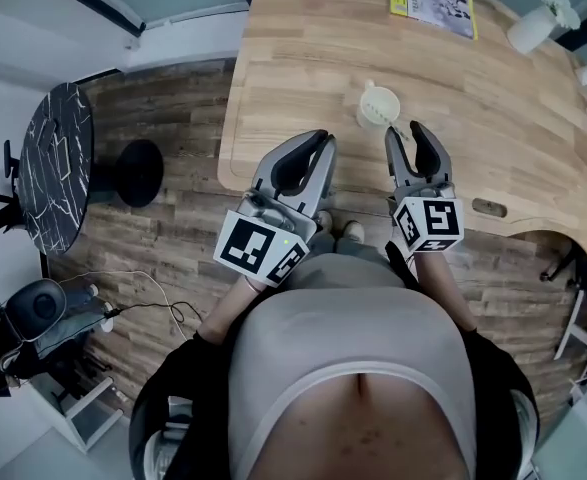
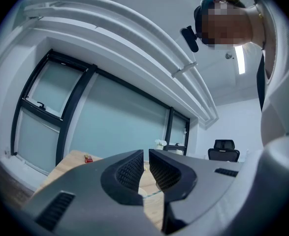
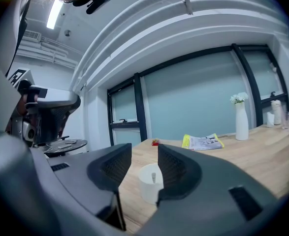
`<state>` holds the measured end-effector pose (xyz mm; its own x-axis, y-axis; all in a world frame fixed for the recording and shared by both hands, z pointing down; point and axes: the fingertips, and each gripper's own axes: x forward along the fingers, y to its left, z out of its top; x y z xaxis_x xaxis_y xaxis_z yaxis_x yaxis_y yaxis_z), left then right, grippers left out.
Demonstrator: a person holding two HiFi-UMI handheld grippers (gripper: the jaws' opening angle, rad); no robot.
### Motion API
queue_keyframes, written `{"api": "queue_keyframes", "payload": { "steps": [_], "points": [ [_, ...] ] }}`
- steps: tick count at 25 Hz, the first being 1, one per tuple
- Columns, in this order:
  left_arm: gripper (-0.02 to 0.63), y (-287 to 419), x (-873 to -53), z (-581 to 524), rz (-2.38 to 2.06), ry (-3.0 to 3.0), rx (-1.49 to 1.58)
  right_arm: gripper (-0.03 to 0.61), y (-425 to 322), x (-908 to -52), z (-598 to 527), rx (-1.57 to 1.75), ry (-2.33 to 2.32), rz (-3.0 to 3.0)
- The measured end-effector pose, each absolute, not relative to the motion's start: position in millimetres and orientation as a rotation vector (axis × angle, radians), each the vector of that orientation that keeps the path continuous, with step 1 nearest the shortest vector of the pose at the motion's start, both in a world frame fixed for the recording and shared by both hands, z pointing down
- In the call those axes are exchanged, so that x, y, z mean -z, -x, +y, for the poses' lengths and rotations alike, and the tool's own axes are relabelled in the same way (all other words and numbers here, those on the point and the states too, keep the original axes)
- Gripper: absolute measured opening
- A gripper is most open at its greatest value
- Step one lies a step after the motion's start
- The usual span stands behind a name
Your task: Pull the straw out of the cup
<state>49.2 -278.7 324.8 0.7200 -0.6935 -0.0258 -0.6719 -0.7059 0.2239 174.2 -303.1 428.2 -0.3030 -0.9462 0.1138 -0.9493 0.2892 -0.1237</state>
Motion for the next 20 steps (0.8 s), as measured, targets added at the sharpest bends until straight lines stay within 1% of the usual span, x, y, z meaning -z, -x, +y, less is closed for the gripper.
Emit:
{"api": "queue_keyframes", "payload": {
  "steps": [20],
  "points": [
    [0.022, -31, -323, -275, -1.165, -2.71, 0.141, 0.167, -177, -466, -316, -0.319, -1.827, -2.453]
  ]
}}
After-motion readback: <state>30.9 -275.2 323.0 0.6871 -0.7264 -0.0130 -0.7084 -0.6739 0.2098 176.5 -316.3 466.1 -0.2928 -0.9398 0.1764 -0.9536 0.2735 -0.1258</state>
